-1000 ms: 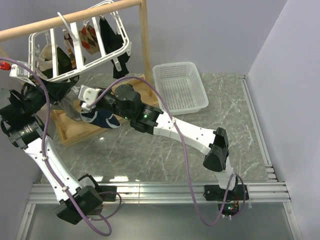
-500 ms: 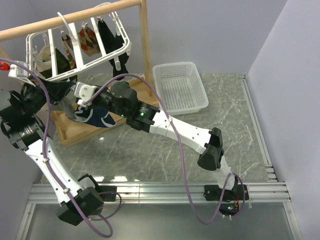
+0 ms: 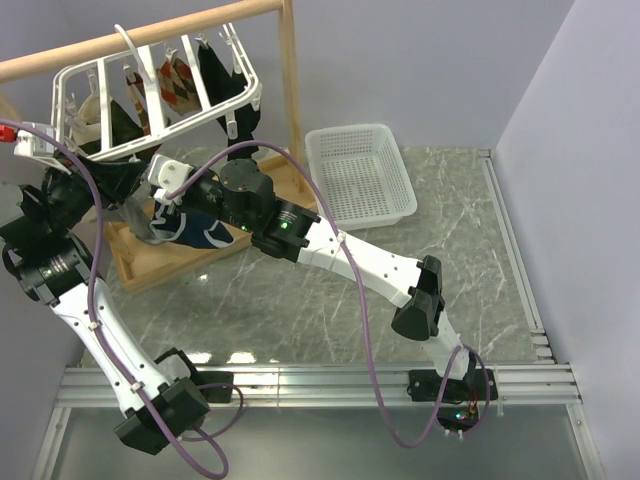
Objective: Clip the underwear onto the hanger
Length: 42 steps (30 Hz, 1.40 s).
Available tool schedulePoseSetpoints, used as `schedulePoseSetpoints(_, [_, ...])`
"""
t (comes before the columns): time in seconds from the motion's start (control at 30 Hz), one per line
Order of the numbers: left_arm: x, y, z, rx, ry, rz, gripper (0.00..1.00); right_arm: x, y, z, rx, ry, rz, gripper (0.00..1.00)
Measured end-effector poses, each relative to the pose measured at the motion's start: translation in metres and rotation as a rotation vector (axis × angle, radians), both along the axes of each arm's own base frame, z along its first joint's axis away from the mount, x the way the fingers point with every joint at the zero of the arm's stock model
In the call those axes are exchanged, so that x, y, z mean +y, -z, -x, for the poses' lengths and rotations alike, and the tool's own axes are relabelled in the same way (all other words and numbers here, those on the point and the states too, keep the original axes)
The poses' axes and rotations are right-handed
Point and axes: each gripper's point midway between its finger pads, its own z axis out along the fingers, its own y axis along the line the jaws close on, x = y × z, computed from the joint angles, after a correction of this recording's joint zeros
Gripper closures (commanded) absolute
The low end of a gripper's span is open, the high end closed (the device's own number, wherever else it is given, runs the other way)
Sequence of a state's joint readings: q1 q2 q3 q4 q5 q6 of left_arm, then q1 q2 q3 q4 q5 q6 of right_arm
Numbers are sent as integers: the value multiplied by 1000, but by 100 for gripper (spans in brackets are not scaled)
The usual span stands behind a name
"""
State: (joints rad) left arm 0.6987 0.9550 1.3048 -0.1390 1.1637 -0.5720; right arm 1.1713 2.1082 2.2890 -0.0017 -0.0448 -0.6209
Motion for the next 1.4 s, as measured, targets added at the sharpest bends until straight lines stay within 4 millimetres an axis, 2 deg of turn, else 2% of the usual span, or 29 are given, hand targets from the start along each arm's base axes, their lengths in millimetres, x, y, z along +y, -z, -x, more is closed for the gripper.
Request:
schedulePoseSetpoints(0.6, [1,-5,0,-1,-18,17,45,3,5,5,40,-28,0,100])
schedulePoseSetpoints(0.7, [1,-7,1,-6,-26,15,35,3,5,5,43,-31,-1,100])
schedulePoseSetpoints(0.73, [1,-8,1,-9,-29,13,27,4,5,5,43,-32,-1,100])
schedulePoseSetpoints(0.8, [1,-11,1,-14,-35,10,19,4,5,5,45,-33,-2,100])
schedulePoseSetpoints(0.83, [1,-12,2,-18,-37,6,9,5,6,5,45,-34,-2,100])
schedulePoseSetpoints(0.9, [0,-14,3,-24,-41,2,2,5,5,5,45,-35,-4,100])
schedulePoseSetpoints(1.13, [0,-24,5,-34,-67,3,1,4,-1,6,40,-36,-15,100])
schedulePoseSetpoints(1.4, [1,-55,15,-22,-151,1,1,4,-1,7,38,-40,-18,100])
